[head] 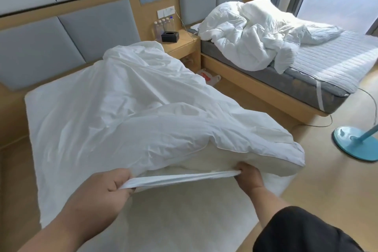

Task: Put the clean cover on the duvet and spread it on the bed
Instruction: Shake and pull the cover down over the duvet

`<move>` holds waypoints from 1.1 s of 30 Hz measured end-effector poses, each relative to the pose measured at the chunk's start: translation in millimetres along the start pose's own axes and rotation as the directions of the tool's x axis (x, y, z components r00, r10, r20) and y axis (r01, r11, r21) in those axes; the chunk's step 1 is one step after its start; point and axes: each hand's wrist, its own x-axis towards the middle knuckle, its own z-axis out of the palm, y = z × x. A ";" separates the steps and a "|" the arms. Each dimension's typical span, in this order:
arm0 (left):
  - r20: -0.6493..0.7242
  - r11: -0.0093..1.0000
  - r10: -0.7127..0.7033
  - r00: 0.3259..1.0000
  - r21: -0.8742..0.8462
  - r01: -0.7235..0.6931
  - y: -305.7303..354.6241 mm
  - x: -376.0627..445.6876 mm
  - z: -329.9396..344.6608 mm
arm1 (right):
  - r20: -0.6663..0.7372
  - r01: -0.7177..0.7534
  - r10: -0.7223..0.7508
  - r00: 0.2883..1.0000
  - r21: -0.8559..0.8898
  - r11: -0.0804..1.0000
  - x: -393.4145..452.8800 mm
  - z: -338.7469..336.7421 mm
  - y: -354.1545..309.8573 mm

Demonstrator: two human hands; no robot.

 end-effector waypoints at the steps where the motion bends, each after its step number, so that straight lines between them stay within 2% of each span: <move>1: -0.007 1.000 -0.003 1.000 -0.002 0.003 -6.7 -0.4 -2.4 | -0.031 0.033 -0.033 0.999 -0.012 0.999 11.6 -22.7 -6.7; 3: -0.014 0.998 -0.004 1.000 -0.066 0.003 -20.7 1.6 -2.1 | -0.123 0.105 -0.100 0.987 0.031 0.994 27.9 -78.5 -34.9; 4: -0.027 0.994 -0.018 0.999 -0.106 0.015 -28.8 3.0 -1.4 | -0.211 0.166 -0.156 0.965 0.033 0.986 32.9 -110.0 -55.9; 6: -0.101 0.980 -0.081 0.992 -0.187 0.061 -47.5 8.6 -3.9 | -0.443 0.334 -0.311 0.841 -0.027 0.942 36.3 -169.2 -108.6; 7: -0.143 0.974 -0.119 0.982 -0.208 0.088 -57.9 13.6 -5.6 | -0.516 0.414 -0.373 0.771 -0.040 0.910 31.1 -187.4 -131.5; 8: -0.151 0.977 -0.148 0.977 -0.179 0.120 -65.4 19.4 -6.3 | -0.533 0.478 -0.418 0.735 -0.029 0.878 19.4 -196.7 -149.6; 10: -0.141 0.988 -0.156 0.978 -0.029 0.154 -69.3 26.8 -6.3 | -0.451 0.594 -0.520 0.725 0.030 0.804 -7.8 -191.4 -174.7; 12: -0.132 0.989 -0.088 0.987 0.104 0.102 -65.9 32.6 4.0 | -0.239 0.567 -0.540 0.807 0.058 0.822 -27.6 -161.8 -181.1; 13: -0.107 0.985 -0.049 0.993 0.157 0.066 -63.9 34.9 13.7 | -0.109 0.522 -0.518 0.848 0.005 0.853 -35.3 -143.1 -177.6; 15: -0.043 0.979 0.012 0.999 0.201 -0.003 -59.4 35.9 33.1 | 0.104 0.465 -0.453 0.885 -0.224 0.856 -53.0 -101.3 -162.5; 17: -0.001 0.973 0.047 0.999 0.228 -0.045 -57.2 36.2 49.2 | 0.196 0.447 -0.403 0.894 -0.312 0.839 -75.8 -66.2 -147.7; 19: 0.070 0.951 0.080 0.994 0.294 -0.097 -56.2 35.6 68.7 | 0.212 0.403 -0.354 0.911 -0.276 0.872 -98.7 -45.0 -134.6; 21: 0.148 0.913 0.170 0.974 0.348 -0.212 -50.6 30.5 91.6 | 0.203 0.317 -0.272 0.941 -0.245 0.916 -118.0 -34.4 -123.2; 25: 0.256 0.876 0.326 0.910 0.279 -0.393 -30.7 20.7 131.7 | 0.183 0.261 -0.220 0.958 -0.243 0.934 -146.0 -25.7 -112.6; 30: 0.203 0.870 0.342 0.918 0.301 -0.391 -15.7 18.0 165.4 | 0.174 0.317 -0.287 0.942 -0.183 0.931 -151.4 -25.9 -102.2; 33: 0.168 0.890 0.322 0.932 0.283 -0.359 -1.6 29.8 183.3 | 0.116 0.294 -0.287 0.951 -0.052 0.954 -140.2 -31.9 -97.3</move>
